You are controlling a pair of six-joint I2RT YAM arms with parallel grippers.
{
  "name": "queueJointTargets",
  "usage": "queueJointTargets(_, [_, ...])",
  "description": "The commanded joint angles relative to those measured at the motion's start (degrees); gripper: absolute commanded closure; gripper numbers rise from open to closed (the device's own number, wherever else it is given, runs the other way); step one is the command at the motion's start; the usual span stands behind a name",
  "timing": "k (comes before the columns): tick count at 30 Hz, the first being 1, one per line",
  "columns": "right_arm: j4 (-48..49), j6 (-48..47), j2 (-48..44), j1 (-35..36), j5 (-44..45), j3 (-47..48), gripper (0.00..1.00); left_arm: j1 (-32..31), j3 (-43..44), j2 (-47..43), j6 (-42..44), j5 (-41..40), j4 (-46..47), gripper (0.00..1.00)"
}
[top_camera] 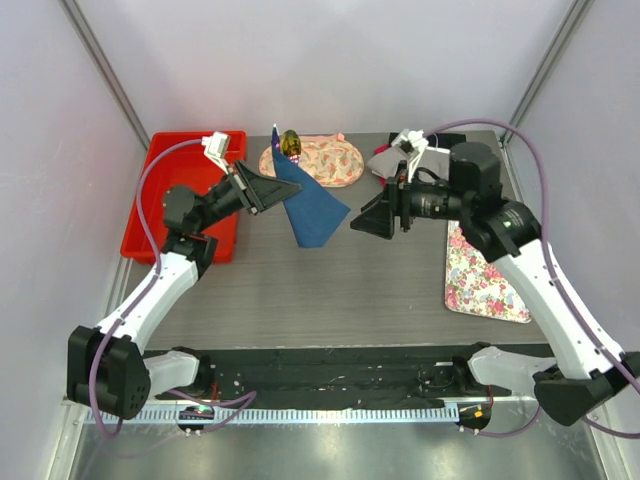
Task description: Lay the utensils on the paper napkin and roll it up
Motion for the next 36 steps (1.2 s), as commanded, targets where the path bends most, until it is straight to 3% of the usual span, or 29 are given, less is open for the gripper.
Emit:
queueJointTargets(1, [1.64, 2.82, -1.22, 0.46, -1.44, 3.99, 0.35, 0.39, 2.53, 0.31, 1.09, -1.33, 3.91, 1.0])
queueJointTargets(11, [11.5, 9.69, 7.56, 3.71, -2.06, 4.43, 0.37, 0.3, 2.97, -0.13, 0.12, -0.45, 3.91, 1.0])
queueJointTargets(27, [28.02, 18.56, 14.07, 6.26, -8.38, 0.39, 0.27, -0.23, 4.47, -0.92, -2.43, -0.18, 4.26, 1.0])
queueJointTargets(36, [29.08, 18.75, 16.01, 7.05, -6.72, -0.67, 0.21, -0.4, 4.64, -1.1, -3.22, -0.18, 4.35, 1.0])
